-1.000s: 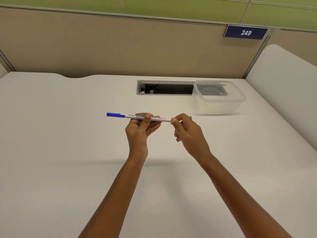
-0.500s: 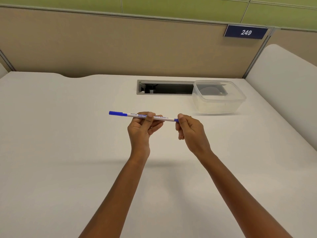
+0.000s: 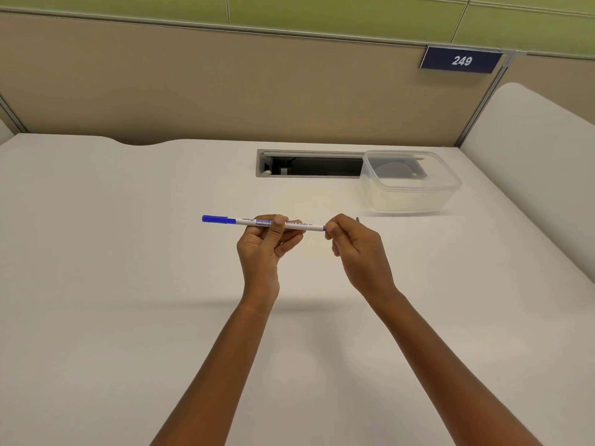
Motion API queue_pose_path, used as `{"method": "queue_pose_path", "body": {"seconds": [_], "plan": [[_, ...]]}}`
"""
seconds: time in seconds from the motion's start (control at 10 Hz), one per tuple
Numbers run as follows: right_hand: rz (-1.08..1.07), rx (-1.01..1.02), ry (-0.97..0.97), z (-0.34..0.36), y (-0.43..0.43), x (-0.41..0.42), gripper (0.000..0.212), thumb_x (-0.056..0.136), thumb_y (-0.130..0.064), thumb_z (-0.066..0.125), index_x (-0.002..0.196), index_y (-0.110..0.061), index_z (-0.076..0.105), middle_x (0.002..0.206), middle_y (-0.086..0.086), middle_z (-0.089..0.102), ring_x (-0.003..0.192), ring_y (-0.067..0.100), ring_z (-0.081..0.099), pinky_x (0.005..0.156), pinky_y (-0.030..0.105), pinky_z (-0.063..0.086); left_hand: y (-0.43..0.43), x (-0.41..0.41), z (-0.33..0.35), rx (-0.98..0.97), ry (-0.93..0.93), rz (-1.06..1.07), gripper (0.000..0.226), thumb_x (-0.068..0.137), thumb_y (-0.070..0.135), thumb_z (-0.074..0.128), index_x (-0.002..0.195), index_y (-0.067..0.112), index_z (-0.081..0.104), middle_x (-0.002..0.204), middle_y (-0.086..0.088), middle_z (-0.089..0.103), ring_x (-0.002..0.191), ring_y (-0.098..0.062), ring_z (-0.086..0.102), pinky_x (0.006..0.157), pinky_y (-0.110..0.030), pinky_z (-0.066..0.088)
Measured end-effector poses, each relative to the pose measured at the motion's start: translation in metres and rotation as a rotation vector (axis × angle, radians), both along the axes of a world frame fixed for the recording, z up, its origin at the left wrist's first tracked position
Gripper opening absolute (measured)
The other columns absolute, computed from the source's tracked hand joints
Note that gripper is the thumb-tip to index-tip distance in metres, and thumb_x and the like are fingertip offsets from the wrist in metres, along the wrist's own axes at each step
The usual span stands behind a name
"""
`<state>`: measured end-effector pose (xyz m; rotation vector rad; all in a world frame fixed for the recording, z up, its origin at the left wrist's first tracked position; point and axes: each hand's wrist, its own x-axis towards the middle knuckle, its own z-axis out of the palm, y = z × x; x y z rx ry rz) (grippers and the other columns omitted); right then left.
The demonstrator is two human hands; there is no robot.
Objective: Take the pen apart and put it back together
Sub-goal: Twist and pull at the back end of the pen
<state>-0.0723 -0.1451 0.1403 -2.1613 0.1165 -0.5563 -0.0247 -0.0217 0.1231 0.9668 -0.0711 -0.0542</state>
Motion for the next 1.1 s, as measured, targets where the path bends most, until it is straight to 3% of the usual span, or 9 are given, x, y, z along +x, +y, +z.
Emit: {"method": "queue_pose_path", "body": {"seconds": [0.1,0.2,0.3,0.4,0.5,0.7,0.8,0.9,1.1], "plan": [[0.02,0.186,0.073,0.005,0.003,0.003,0.039,0.096,-0.02,0.038,0.057,-0.023,0.045,0.051,-0.007,0.04,0.049,0.012,0.037,0.053,0.025,0.034,0.0,0.0,0.001,-0.003,-0.003,-0.001,0.017,0.089,0.005,0.05,0.076,0.01,0.06,0.064,0.002,0.073,0.067,-0.015,0.072,0.057,-0.019,0.056],[0.013,0.169,0.107,0.005,0.004,0.004,0.038,0.097,-0.025,0.036,0.06,-0.02,0.047,0.056,-0.007,0.044,0.055,0.016,0.041,0.058,0.032,0.039,0.001,0.0,0.0,-0.008,0.01,0.008,0.016,0.088,0.006,0.051,0.076,0.01,0.06,0.064,0.002,0.073,0.066,-0.015,0.072,0.057,-0.019,0.056],[0.035,0.052,0.07,0.002,0.002,0.002,0.022,0.094,-0.029,0.042,0.078,-0.019,0.052,0.063,-0.011,0.051,0.062,0.008,0.049,0.057,0.015,0.038,0.002,0.001,0.0,-0.014,0.028,0.029,0.015,0.088,0.006,0.051,0.077,0.011,0.061,0.063,0.003,0.073,0.065,-0.014,0.072,0.057,-0.018,0.056],[0.069,-0.046,0.019,0.0,-0.001,0.002,0.005,0.09,-0.023,0.052,0.085,-0.021,0.053,0.071,-0.01,0.054,0.069,0.003,0.052,0.059,0.007,0.037,0.003,0.002,-0.001,-0.011,0.034,0.036,0.016,0.088,0.006,0.051,0.077,0.011,0.061,0.064,0.003,0.073,0.066,-0.014,0.071,0.057,-0.019,0.056],[0.051,-0.13,-0.045,0.0,-0.003,0.002,0.007,0.089,-0.016,0.053,0.085,-0.013,0.057,0.074,-0.003,0.055,0.069,0.006,0.047,0.061,0.008,0.033,0.002,0.001,-0.001,-0.019,0.037,0.023,0.016,0.088,0.006,0.051,0.077,0.01,0.061,0.064,0.002,0.073,0.066,-0.015,0.072,0.057,-0.019,0.056],[0.051,0.104,0.032,0.004,-0.002,0.004,0.036,0.094,-0.018,0.044,0.057,-0.022,0.045,0.053,-0.01,0.042,0.056,0.01,0.038,0.055,0.021,0.031,-0.001,0.0,0.001,-0.02,0.017,-0.002,0.016,0.088,0.006,0.051,0.076,0.01,0.061,0.064,0.001,0.073,0.065,-0.015,0.072,0.057,-0.019,0.056],[0.077,0.339,0.088,0.006,0.0,0.007,0.048,0.096,-0.02,0.04,0.047,-0.022,0.039,0.04,-0.012,0.039,0.045,0.006,0.035,0.049,0.015,0.033,-0.003,-0.001,0.001,-0.014,0.008,-0.007,0.016,0.088,0.005,0.051,0.077,0.009,0.061,0.064,0.002,0.073,0.066,-0.015,0.072,0.057,-0.019,0.056],[0.071,0.345,0.148,0.008,-0.001,0.008,0.049,0.097,-0.026,0.037,0.049,-0.019,0.043,0.041,-0.012,0.042,0.045,0.005,0.039,0.049,0.012,0.036,-0.004,-0.002,0.001,-0.023,0.026,-0.001,0.015,0.088,0.005,0.051,0.077,0.009,0.061,0.064,0.002,0.073,0.065,-0.015,0.072,0.057,-0.019,0.056],[0.142,0.01,0.07,0.004,-0.008,0.0,0.01,0.09,-0.024,0.051,0.081,-0.027,0.049,0.071,-0.009,0.056,0.071,0.008,0.056,0.06,0.01,0.04,-0.002,-0.002,0.0,-0.028,0.063,0.021,0.016,0.088,0.005,0.051,0.077,0.01,0.062,0.063,0.002,0.073,0.064,-0.014,0.071,0.057,-0.019,0.057]]}}
